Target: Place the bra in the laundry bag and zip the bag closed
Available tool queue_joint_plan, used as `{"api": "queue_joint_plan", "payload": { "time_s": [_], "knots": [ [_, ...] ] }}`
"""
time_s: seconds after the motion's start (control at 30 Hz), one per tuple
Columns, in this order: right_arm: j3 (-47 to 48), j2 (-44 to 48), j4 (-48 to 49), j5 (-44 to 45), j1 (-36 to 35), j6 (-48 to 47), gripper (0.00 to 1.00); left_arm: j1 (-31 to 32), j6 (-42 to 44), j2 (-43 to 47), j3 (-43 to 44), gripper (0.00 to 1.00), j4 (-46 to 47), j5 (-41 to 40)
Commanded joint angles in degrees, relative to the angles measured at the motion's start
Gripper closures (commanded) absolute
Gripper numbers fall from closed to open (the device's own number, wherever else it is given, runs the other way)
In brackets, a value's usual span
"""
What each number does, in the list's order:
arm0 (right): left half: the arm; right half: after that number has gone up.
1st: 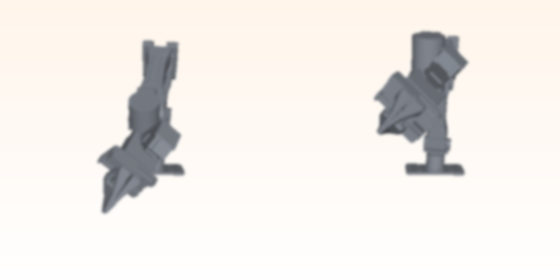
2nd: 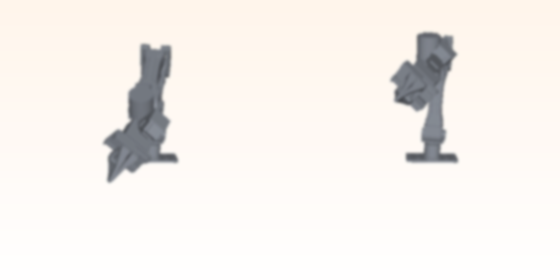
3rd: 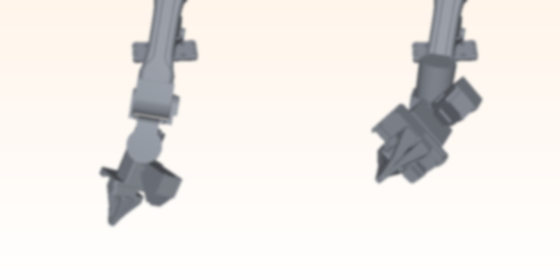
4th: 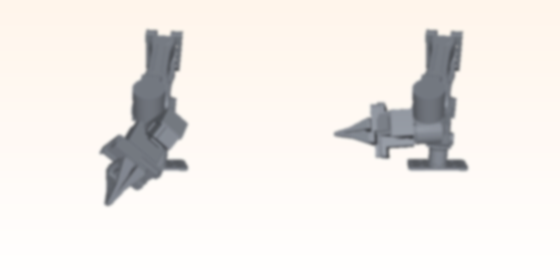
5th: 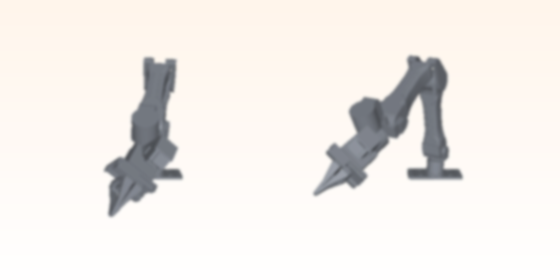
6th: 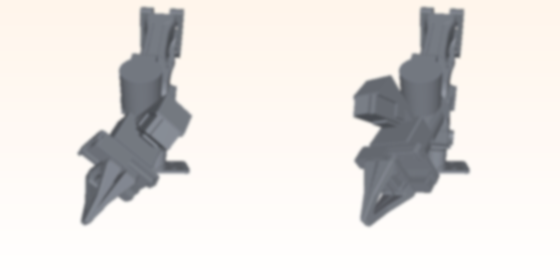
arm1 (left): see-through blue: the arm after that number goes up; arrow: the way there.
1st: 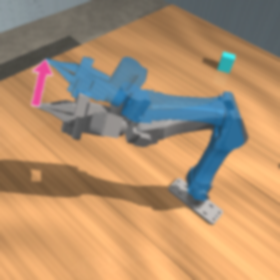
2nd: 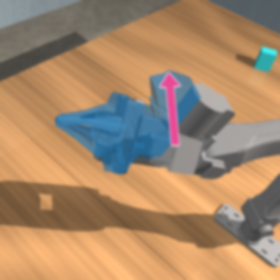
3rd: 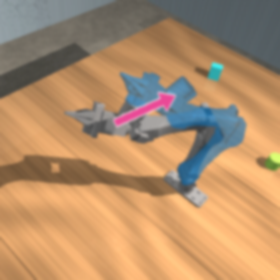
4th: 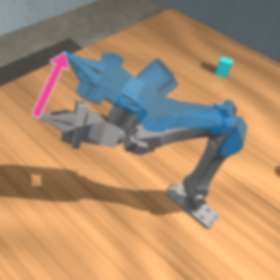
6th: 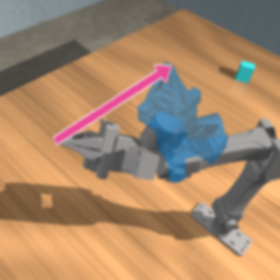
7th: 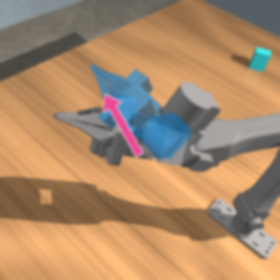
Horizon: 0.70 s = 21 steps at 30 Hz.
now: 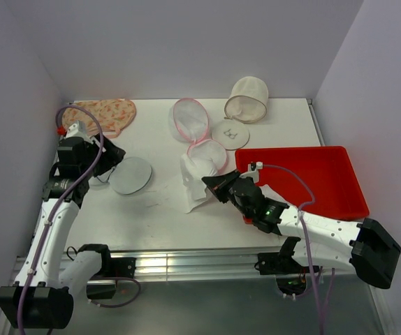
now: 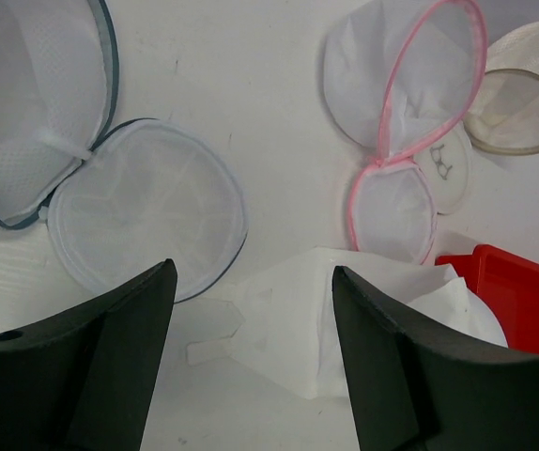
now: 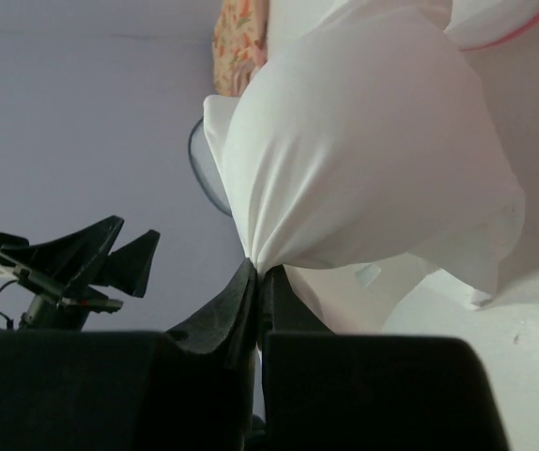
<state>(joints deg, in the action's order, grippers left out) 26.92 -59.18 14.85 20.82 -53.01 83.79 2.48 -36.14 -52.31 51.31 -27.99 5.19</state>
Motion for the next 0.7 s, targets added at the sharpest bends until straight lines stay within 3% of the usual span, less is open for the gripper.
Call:
{"api": "queue_joint_plan", "payload": {
  "time_s": [0.0, 0.1, 0.33, 0.53, 0.67],
  "knots": [
    [-1.2, 0.3, 1.6, 3.0, 1.1, 1.8, 1.00, 0.6, -0.4, 0.4, -1.1, 0.26, 3.2, 1.9],
    [-2.9, -0.6, 2.5, 2.1, 1.8, 2.8, 1.00, 2.4, -1.6, 0.7, -3.6, 0.26, 4.7, 2.5],
    [-4.5, -5.9, 5.8, -0.6, 1.7, 4.6, 1.00, 14.5, -7.8, -1.3, -10.1, 0.29, 9.9, -1.0],
    [-3.5, -10.1, 6.9, -2.2, 1.7, 3.5, 1.00, 19.1, -10.8, -4.1, -14.3, 0.32, 14.5, -2.4],
    [-3.4, -14.0, 12.5, -5.4, 1.8, 2.9, 0.92, 20.4, -11.2, -6.0, -16.1, 0.32, 16.5, -3.2]
  ]
}}
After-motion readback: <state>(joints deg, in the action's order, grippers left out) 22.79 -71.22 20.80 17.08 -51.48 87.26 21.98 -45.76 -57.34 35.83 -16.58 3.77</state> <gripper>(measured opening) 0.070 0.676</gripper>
